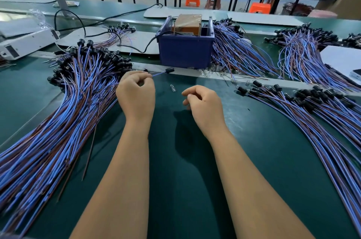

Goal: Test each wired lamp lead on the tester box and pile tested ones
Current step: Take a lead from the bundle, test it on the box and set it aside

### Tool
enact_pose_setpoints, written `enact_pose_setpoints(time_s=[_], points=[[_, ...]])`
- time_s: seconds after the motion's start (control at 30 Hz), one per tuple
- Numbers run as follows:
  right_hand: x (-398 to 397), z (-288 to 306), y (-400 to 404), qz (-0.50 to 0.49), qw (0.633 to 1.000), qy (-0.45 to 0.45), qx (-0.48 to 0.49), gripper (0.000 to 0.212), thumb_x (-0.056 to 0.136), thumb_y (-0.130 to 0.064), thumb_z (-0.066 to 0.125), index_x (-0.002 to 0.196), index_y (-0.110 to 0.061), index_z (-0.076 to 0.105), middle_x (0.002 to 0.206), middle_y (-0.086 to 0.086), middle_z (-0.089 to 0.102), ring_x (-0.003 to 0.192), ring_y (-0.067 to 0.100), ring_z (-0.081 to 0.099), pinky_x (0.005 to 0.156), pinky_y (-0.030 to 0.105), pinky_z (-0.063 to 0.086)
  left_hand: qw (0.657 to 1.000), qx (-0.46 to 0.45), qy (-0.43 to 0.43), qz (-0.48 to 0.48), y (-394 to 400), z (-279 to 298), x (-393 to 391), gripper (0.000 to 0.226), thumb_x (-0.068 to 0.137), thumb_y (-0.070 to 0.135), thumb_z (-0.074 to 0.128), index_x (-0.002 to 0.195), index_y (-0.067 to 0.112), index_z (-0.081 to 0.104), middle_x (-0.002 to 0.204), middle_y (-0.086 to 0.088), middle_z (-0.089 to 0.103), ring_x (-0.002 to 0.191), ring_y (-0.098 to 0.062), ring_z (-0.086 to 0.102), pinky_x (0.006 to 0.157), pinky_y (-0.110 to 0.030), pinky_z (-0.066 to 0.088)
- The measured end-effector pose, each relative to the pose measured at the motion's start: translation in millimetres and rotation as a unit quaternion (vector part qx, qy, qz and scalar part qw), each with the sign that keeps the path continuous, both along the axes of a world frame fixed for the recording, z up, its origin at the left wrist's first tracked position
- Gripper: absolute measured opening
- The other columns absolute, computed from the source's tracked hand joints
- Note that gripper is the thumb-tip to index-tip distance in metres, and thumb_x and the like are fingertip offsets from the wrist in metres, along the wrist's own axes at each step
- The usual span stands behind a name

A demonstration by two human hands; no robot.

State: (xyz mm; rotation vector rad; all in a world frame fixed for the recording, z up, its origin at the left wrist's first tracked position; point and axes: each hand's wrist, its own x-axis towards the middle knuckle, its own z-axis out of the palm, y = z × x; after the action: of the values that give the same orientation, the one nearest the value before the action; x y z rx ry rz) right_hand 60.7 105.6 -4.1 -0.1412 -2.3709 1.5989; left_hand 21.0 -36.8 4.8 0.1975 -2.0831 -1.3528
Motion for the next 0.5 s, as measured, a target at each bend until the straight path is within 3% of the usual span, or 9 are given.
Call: enact_pose_setpoints(time_s=[0.1, 0.23, 0.3, 0.4, 0.5], points=[[-0.1, 1.4, -0.3, 0.002, 1.0, 0.0, -0.016, 0.031, 0.088, -0.007, 0.049, 0.075, -0.029, 0.066, 0.071, -0.005, 0.068, 0.078, 0.022, 0.065, 0.077, 0.043, 0.056, 0.998, -0.005, 0.012, -0.063, 12.8, 1.5, 5.3, 0.023, 0.081, 0.003, 0.058, 0.072, 0.019, 0.071, 0.083, 0.01, 0.066, 0.078, 0.0, 0.059, 0.078, -0.015, 0.048], [-1.2, 1.9, 0.0, 0.026, 1.0, -0.003, -0.013, 0.031, 0.084, -0.005, 0.05, 0.068, -0.026, 0.066, 0.064, -0.009, 0.065, 0.07, 0.018, 0.06, 0.07, 0.04, 0.052, 0.984, -0.02, 0.045, -0.172, 41.2, 5.2, 16.0, 0.023, 0.075, -0.002, 0.058, 0.072, 0.013, 0.074, 0.08, 0.007, 0.068, 0.082, -0.005, 0.062, 0.08, -0.017, 0.048], [0.9, 1.8, 0.6, 0.035, 0.999, -0.011, -0.02, 0.026, 0.08, -0.009, 0.052, 0.064, -0.025, 0.066, 0.059, -0.012, 0.063, 0.064, 0.01, 0.054, 0.063, 0.034, 0.045, 0.975, 0.015, 0.051, -0.217, 55.5, 7.4, 23.3, 0.023, 0.071, 0.001, 0.056, 0.071, 0.014, 0.074, 0.081, 0.008, 0.068, 0.083, -0.003, 0.063, 0.08, -0.016, 0.048], [4.2, 1.9, 1.7, 0.039, 0.999, -0.011, -0.036, 0.019, 0.078, -0.016, 0.053, 0.072, -0.024, 0.07, 0.068, -0.009, 0.069, 0.069, 0.008, 0.058, 0.06, 0.03, 0.047, 0.955, 0.088, 0.041, -0.282, 69.4, 9.7, 31.4, 0.026, 0.069, 0.003, 0.051, 0.071, 0.014, 0.075, 0.084, 0.008, 0.069, 0.085, -0.005, 0.065, 0.078, -0.017, 0.049], [3.3, 2.0, 1.3, 0.023, 0.999, 0.008, 0.039, 0.014, 0.081, -0.011, 0.056, 0.074, -0.018, 0.065, 0.078, 0.0, 0.068, 0.076, 0.017, 0.061, 0.064, 0.037, 0.05, 0.936, 0.161, 0.027, -0.312, 70.7, 10.2, 30.8, 0.029, 0.074, -0.006, 0.052, 0.072, 0.014, 0.074, 0.086, 0.004, 0.07, 0.081, -0.005, 0.065, 0.071, -0.017, 0.049]])
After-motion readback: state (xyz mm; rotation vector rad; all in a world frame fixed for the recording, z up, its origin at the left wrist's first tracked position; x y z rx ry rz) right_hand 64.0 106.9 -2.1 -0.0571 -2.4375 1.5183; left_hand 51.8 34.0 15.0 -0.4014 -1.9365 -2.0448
